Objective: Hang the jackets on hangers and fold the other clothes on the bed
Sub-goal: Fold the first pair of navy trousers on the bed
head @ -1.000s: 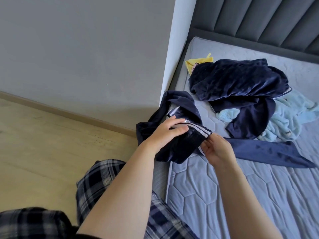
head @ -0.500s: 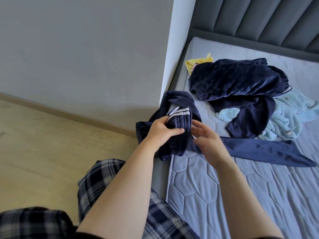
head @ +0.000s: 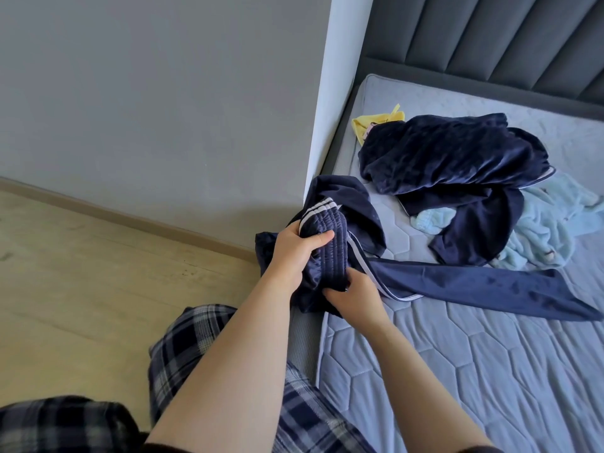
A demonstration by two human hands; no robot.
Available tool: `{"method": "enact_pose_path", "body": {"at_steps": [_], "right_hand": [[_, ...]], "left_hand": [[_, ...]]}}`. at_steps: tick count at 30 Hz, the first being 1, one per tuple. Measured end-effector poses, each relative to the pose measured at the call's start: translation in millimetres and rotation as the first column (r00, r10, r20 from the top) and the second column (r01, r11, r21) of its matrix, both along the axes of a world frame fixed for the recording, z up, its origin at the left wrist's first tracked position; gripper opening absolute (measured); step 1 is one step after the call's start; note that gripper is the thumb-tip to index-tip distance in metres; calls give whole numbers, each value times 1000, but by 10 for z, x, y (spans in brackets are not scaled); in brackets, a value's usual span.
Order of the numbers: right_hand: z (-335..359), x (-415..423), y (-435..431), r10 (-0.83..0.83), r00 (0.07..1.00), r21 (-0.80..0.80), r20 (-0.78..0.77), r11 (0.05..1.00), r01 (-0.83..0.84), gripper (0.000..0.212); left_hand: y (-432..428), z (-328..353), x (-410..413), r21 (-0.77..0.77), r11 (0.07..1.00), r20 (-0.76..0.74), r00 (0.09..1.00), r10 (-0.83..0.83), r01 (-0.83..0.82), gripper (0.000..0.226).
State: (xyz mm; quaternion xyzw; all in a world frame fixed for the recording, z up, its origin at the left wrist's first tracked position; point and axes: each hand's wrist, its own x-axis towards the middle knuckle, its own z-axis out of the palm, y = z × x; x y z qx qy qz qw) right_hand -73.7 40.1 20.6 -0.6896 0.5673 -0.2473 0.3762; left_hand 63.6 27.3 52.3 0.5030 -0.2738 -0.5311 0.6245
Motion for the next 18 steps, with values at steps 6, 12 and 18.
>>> {"method": "enact_pose_path", "body": {"at_steps": [6,12,18], "right_hand": [[283,-279,-160,-418,906,-143,71,894,424,6],[400,-296,-146,-116,976,-188,-183,979,81,11],[64,-288,-97,-125,987,-6,-96,992,125,13]], "left_hand": [[-29,-6,128,19,994,110,988,104,-106,53],[10,24,-27,123,940,280,897,-342,319,38],[12,-13,67,-11,1000,310,950,29,-27,16]]}}
